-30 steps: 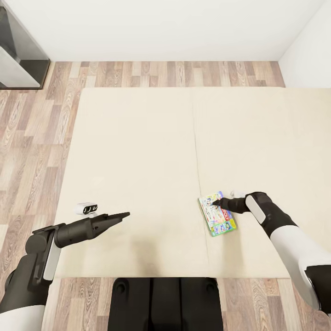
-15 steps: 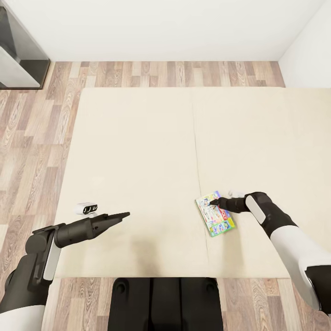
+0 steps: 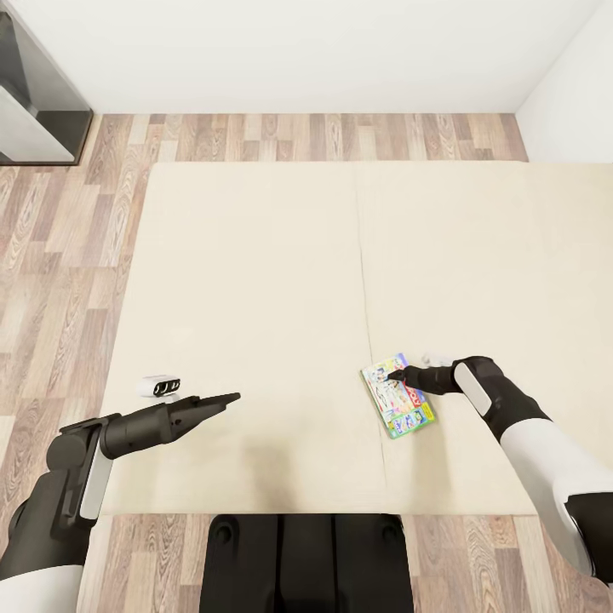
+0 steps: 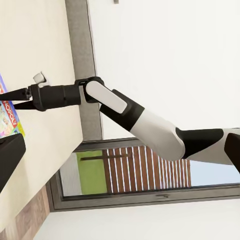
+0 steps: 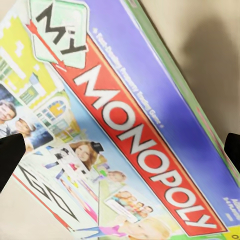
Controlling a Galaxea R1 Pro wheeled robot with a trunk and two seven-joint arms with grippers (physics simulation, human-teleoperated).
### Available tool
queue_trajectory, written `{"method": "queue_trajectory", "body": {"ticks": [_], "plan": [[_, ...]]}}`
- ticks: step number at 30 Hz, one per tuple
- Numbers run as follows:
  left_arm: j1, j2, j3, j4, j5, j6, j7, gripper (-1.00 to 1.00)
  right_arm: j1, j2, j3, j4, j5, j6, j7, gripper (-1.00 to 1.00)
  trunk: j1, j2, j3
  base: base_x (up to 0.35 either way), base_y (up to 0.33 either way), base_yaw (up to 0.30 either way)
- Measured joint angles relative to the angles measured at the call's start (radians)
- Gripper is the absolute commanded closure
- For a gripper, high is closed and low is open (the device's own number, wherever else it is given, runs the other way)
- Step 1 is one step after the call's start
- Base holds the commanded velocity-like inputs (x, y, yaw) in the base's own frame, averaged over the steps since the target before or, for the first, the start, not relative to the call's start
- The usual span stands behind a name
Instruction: Put all the toys in the child's room - the three board games (two on the bed and one on the table), the two jigsaw puzzles on the table, and the tennis ball on the table - inside the toy box on the table in the child's room.
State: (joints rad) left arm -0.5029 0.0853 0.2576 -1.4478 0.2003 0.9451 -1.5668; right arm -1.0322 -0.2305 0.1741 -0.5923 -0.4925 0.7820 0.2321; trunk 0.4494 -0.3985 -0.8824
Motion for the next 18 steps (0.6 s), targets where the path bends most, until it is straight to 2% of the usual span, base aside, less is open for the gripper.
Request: {"method": "queue_trajectory", "body": {"ticks": [18], "plan": [[0.0, 0.0, 0.0, 0.0, 0.0, 0.0, 0.0, -1.0, 0.002, 0.0, -0.002, 0.002, 0.001, -0.005, 0.001, -1.0, 0.0, 0.0, 0.0, 0.0, 0.0, 0.0]]}}
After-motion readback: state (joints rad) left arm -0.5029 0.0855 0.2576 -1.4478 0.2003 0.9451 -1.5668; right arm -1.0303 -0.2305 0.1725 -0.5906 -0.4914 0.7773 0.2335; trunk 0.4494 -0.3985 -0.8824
